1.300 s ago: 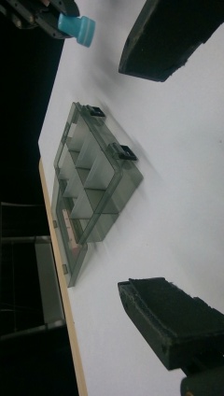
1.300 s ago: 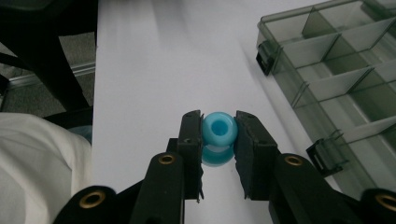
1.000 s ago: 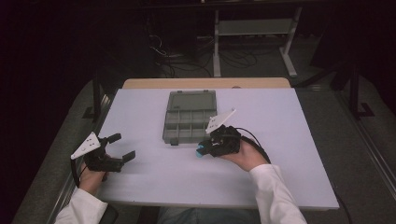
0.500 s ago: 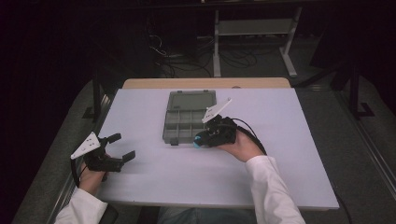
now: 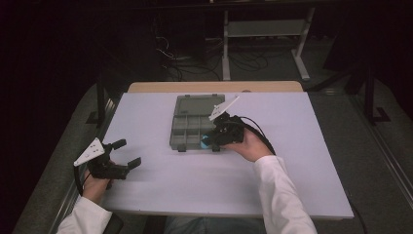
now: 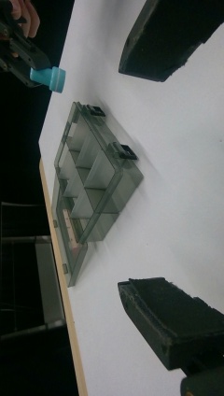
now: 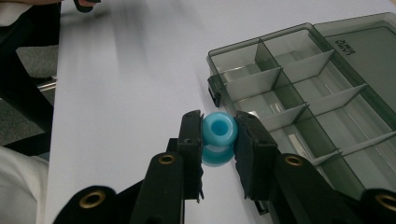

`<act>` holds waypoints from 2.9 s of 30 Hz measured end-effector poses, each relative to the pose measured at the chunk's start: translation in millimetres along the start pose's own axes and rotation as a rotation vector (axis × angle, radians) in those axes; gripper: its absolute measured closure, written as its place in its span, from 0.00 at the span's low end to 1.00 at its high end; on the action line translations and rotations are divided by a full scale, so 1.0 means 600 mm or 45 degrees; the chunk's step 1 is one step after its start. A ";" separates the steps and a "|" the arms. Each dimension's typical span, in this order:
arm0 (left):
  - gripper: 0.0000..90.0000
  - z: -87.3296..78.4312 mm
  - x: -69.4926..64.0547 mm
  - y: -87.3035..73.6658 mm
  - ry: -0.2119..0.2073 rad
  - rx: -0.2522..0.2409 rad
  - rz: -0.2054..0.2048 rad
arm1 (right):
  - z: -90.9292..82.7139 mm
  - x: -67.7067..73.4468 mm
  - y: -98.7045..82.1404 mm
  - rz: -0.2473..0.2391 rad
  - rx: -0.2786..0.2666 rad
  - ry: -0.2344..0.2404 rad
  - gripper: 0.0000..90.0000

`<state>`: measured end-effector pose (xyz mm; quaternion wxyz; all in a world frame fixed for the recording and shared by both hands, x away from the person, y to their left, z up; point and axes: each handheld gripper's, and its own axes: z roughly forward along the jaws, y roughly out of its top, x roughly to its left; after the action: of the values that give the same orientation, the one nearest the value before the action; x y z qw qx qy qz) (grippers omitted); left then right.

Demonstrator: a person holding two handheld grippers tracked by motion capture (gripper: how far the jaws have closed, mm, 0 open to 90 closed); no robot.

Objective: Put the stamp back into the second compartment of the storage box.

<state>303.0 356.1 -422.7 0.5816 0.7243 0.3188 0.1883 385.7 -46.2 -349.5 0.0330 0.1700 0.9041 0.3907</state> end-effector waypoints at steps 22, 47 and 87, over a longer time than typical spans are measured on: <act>0.00 -0.002 0.001 0.000 0.000 0.005 0.005 | 0.020 -0.033 0.053 -0.008 0.023 0.003 0.79; 0.00 0.000 0.002 -0.001 -0.001 -0.001 0.004 | 0.049 -0.085 0.088 0.058 0.028 -0.048 0.79; 0.00 0.004 0.004 -0.001 -0.014 0.003 -0.001 | 0.144 -0.156 0.067 0.288 0.042 -0.072 0.57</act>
<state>306.2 356.3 -424.1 0.5827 0.7259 0.3160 0.1836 501.8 8.2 -387.2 0.0115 0.2824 0.8841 0.3720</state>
